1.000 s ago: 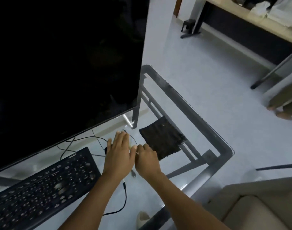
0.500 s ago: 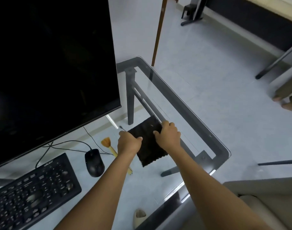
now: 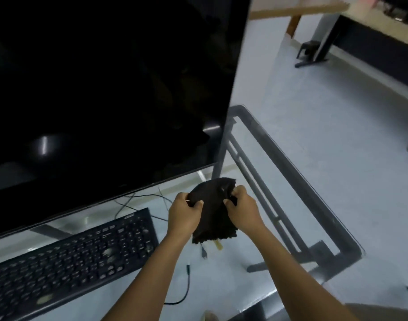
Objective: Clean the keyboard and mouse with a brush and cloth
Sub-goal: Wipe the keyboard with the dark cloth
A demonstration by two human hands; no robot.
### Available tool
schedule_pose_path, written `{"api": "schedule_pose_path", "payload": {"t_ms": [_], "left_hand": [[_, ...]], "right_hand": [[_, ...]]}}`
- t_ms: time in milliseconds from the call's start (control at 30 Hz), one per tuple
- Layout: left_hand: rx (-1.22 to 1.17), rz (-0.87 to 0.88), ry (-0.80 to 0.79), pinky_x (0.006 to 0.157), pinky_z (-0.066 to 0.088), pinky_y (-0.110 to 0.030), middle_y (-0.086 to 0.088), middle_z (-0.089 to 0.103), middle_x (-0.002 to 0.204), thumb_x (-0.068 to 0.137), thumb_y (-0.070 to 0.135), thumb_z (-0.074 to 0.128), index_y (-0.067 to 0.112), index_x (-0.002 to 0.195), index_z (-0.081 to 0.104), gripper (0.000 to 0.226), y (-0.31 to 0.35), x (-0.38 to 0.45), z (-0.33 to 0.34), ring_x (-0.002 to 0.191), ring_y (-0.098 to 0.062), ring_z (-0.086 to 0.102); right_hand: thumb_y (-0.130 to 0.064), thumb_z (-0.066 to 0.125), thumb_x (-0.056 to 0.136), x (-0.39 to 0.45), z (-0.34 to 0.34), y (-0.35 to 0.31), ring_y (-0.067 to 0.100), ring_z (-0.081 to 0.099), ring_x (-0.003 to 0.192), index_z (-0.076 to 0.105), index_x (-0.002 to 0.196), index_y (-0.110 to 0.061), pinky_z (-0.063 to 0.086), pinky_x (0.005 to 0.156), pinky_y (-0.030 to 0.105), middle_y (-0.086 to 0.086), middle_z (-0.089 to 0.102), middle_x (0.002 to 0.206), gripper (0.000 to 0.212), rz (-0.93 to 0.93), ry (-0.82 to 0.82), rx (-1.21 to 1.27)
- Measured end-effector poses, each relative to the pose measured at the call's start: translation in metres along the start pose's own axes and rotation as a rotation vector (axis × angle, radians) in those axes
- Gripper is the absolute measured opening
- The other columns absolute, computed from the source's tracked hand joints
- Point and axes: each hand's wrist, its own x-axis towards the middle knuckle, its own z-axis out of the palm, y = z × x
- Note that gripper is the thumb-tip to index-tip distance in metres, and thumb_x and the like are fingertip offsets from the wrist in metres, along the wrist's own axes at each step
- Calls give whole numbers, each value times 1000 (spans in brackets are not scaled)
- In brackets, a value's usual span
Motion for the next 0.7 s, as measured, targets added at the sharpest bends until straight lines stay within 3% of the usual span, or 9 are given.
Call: {"api": "schedule_pose_path", "payload": {"t_ms": [100,200,333,567,700], "left_hand": [[-38,-19,83,69,50,-31,5,57,83,89,23,63,14,100,56,16,-30,-4,-62,80,-17,58],[-62,-56,154,74,53,-36,3,59,84,88,22,64,16,97,54,15,-71,-14,-126,81,-19,59],[-25,-93,207,67,47,-31,0,61,87,89,20,64,13,97,54,15,-124,-29,-200,82,-20,59],[185,-93,270,69,43,-24,-1,67,99,87,28,65,14,109,59,27,-210,-52,-286,92,-22,64],[368,-14,368,73,49,-32,-2,68,93,84,33,67,17,109,61,30,-241,-58,-315,89,-24,64]], "right_hand": [[-20,55,94,-23,37,-49,20,52,78,39,98,-16,38,56,21,2,55,90,17,-81,-60,5],[-24,57,92,-48,87,-93,20,54,83,43,101,-18,47,74,31,4,56,95,17,-130,-116,-14],[-21,56,94,-86,143,-144,19,56,85,40,99,-18,40,71,26,1,56,90,17,-195,-227,-11],[-24,60,93,-138,222,-200,19,61,94,47,106,-19,49,74,25,3,61,100,19,-269,-303,-78],[-24,63,90,-154,257,-216,20,62,96,52,110,-14,50,77,26,4,63,103,24,-321,-273,-138]]}}
